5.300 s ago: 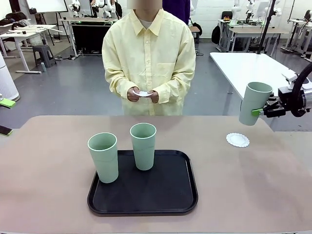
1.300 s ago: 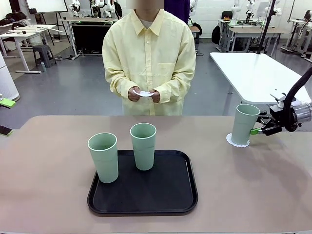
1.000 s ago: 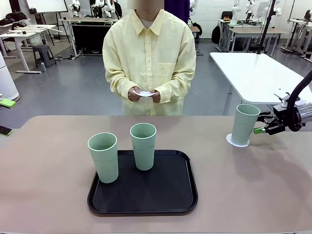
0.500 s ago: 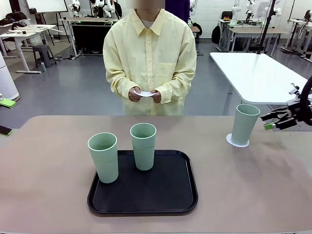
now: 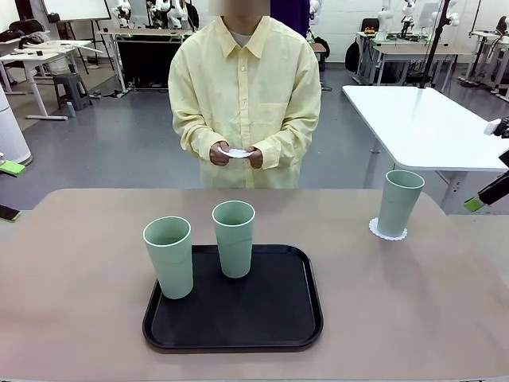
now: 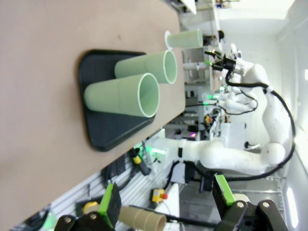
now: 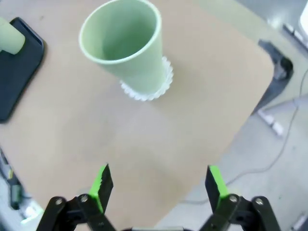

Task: Place coasters on the table and set cups on them.
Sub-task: Pick up one Reusable plastic cup and place it on a coaster set by the human.

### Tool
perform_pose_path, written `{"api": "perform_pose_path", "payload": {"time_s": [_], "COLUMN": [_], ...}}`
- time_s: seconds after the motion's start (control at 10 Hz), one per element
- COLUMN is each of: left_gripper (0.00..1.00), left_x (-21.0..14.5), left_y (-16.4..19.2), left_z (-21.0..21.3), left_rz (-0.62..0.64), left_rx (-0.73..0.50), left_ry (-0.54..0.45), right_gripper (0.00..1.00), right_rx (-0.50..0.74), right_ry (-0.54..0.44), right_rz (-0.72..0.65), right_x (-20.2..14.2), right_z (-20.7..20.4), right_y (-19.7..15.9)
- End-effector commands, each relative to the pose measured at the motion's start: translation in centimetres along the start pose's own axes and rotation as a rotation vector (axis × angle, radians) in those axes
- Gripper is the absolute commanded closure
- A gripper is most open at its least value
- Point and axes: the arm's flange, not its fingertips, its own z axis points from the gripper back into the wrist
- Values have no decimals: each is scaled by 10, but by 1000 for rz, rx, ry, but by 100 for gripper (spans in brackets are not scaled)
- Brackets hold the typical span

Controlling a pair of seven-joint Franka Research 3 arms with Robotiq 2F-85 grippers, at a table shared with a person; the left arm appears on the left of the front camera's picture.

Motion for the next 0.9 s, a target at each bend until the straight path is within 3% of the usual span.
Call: {"api": "perform_pose_path", "payload": {"time_s": [0.0, 0.6, 0.8], "left_gripper": [0, 0, 0], "left_x": [0, 0, 0], "left_y": [0, 0, 0], "left_z": [1, 1, 1], "left_rz": [-16, -16, -16], "left_rx": [-17, -17, -17], "left_ry": [-5, -5, -5], "right_gripper": [0, 0, 0], "right_rx": [-15, -231, -197], "right_ry": [53, 129, 156], "right_rz": [-78, -209, -226], "right_x": [15, 46, 57], "right_z": [15, 60, 72], "right_y": [38, 120, 132]}}
